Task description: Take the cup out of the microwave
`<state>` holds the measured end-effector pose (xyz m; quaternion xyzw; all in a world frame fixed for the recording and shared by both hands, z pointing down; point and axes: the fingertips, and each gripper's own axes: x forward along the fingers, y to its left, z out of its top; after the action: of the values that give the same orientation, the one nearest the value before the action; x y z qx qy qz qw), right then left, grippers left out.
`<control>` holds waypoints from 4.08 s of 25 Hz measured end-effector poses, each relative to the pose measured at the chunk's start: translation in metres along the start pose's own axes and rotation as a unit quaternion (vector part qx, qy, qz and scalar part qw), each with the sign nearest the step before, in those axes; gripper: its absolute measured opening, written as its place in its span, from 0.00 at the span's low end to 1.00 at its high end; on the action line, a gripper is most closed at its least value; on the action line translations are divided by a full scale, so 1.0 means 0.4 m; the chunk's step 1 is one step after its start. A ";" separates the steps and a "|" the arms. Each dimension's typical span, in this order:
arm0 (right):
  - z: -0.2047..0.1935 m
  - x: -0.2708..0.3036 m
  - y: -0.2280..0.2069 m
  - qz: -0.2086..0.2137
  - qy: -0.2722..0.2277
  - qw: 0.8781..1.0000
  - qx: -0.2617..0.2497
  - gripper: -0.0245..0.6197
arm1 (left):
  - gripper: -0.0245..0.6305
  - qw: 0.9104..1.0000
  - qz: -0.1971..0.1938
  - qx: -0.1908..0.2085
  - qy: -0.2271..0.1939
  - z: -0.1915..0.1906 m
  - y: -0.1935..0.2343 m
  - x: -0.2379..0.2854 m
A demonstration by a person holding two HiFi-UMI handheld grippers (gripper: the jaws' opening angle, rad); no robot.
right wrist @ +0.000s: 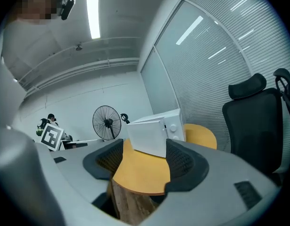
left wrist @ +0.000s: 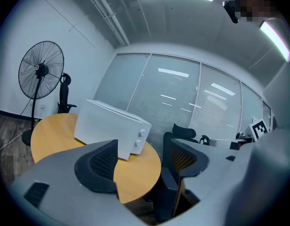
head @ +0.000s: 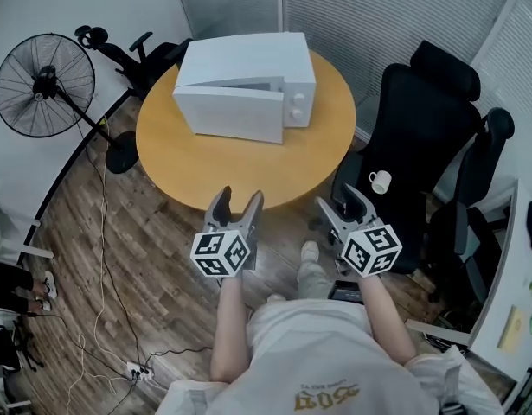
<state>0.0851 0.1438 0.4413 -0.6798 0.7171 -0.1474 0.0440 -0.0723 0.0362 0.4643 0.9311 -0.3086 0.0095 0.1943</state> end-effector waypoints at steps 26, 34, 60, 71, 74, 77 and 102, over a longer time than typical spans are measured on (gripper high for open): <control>0.132 0.438 -0.311 0.075 -0.004 0.996 0.040 0.46 | 0.56 0.998 0.021 0.060 0.006 0.158 0.070 0.531; 0.135 0.477 -0.339 0.104 -0.003 0.994 0.043 0.46 | 0.57 0.996 0.043 0.082 0.008 0.173 0.076 0.572; 0.081 0.520 -0.407 0.082 0.025 0.994 0.066 0.46 | 0.62 0.957 0.044 0.276 0.076 0.123 0.067 0.715; 0.070 0.504 -0.426 0.066 0.025 0.995 0.073 0.46 | 0.64 0.936 0.057 0.337 0.083 0.111 0.073 0.744; 0.063 0.500 -0.420 0.067 0.028 0.994 0.076 0.46 | 0.63 0.931 0.067 0.348 0.092 0.100 0.082 0.750; 0.066 0.497 -0.420 0.068 0.025 0.994 0.086 0.46 | 0.60 0.926 0.078 0.358 0.088 0.095 0.090 0.749; 0.045 0.511 -0.394 0.087 0.039 0.992 0.084 0.45 | 0.60 0.923 0.075 0.370 0.070 0.078 0.081 0.690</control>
<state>0.2266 -0.0660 0.4947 -0.6025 0.7598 -0.2292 0.0850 0.1293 -0.1568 0.4848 0.9078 -0.3376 0.2026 -0.1445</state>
